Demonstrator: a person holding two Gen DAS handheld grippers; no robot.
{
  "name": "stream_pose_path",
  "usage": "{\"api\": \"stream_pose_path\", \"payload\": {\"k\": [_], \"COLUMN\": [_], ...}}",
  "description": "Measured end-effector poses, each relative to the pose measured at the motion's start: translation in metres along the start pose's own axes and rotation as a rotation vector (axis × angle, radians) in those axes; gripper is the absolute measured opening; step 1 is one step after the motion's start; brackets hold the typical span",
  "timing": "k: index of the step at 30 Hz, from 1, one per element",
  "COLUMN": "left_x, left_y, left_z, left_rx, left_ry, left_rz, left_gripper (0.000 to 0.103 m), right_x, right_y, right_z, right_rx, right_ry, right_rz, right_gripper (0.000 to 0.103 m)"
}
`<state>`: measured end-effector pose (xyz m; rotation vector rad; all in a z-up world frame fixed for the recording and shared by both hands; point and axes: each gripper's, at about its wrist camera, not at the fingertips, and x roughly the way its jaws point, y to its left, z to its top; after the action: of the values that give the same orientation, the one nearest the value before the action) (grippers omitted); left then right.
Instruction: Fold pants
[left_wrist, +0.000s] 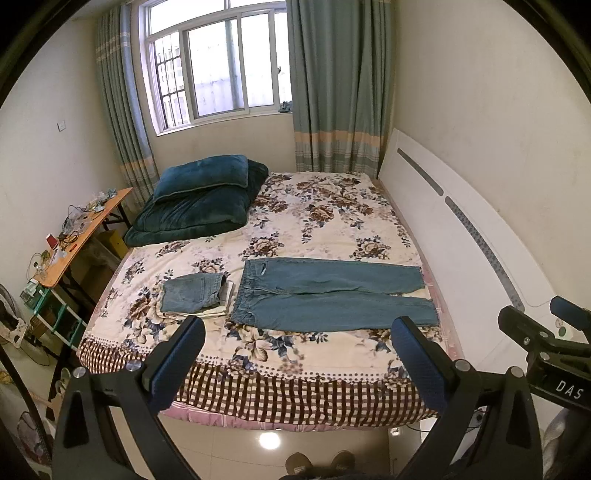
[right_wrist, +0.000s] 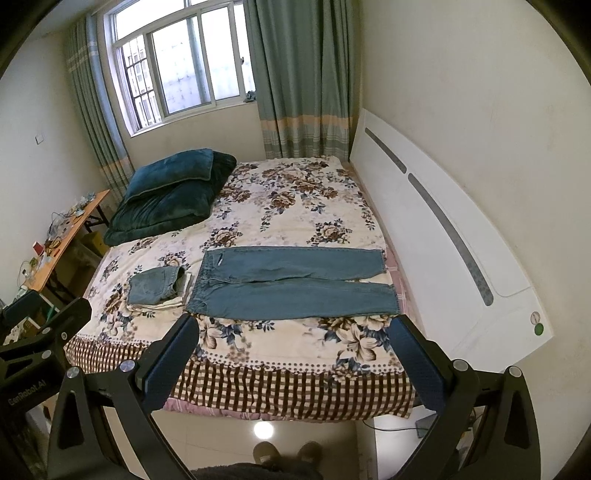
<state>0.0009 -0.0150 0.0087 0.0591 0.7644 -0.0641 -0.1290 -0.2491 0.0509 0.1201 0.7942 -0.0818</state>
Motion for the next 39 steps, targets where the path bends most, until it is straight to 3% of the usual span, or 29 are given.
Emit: {"api": "stream_pose_path", "payload": {"k": [39], "left_x": [-0.0014], "left_y": [-0.0021], "left_z": [0.0006], "left_rx": [-0.006], "left_ry": [-0.005], "left_rz": [0.005], "left_gripper": [0.103], "right_x": [-0.005], "right_y": [-0.0007], "right_z": [0.0002], "right_rx": [0.007], "right_ry": [-0.004], "right_rz": [0.016], "right_gripper": [0.103]}}
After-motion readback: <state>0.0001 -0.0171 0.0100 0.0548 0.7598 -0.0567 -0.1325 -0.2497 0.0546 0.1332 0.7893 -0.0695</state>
